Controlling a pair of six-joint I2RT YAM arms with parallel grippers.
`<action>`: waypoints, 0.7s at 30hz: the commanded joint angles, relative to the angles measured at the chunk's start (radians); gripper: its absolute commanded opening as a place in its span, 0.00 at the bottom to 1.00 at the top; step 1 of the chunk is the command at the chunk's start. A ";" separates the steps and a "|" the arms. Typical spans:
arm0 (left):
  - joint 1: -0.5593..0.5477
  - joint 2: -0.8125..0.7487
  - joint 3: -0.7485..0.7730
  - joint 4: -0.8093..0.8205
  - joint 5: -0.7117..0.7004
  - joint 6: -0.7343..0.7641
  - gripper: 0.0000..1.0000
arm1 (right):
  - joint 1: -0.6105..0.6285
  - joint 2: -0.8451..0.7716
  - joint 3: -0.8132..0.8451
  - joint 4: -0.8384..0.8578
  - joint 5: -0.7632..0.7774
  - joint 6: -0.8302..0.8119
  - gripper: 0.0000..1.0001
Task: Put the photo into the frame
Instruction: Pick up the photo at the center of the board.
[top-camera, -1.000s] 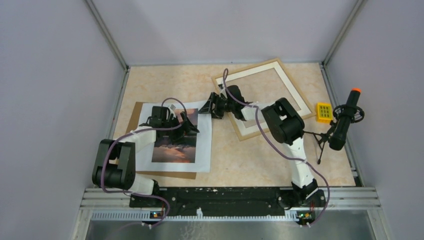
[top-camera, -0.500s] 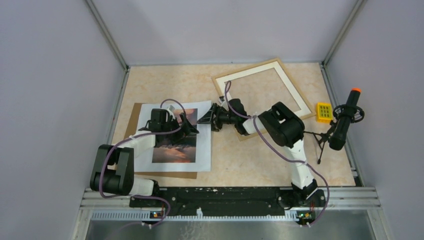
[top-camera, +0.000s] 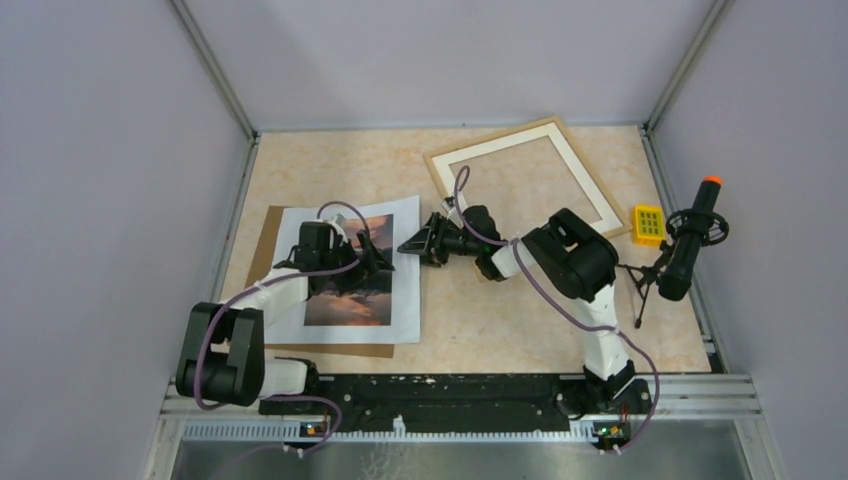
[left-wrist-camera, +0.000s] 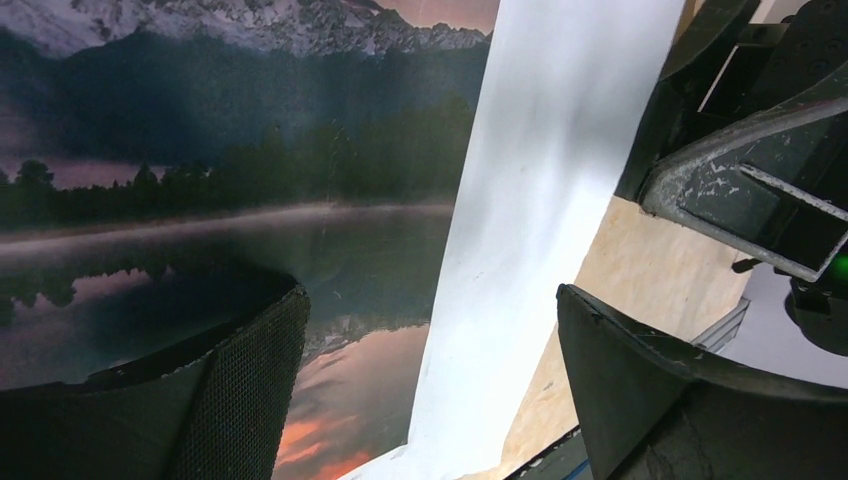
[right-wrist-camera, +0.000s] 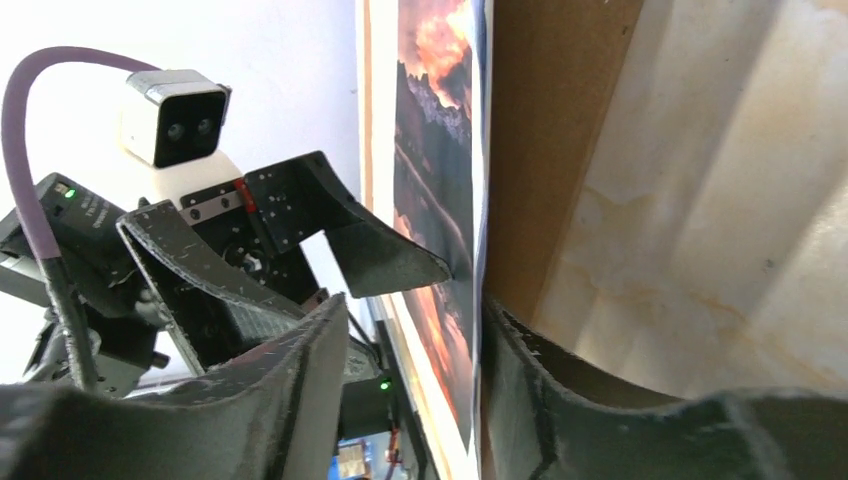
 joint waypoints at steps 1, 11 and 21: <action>0.002 -0.037 -0.053 -0.098 -0.067 0.039 0.98 | 0.011 -0.084 -0.010 -0.014 0.062 -0.089 0.46; 0.001 -0.195 -0.007 -0.124 0.005 0.068 0.98 | 0.059 -0.136 0.112 -0.336 0.231 -0.359 0.00; -0.002 -0.323 0.184 -0.233 0.090 0.167 0.98 | -0.010 -0.469 0.192 -0.812 0.282 -0.675 0.00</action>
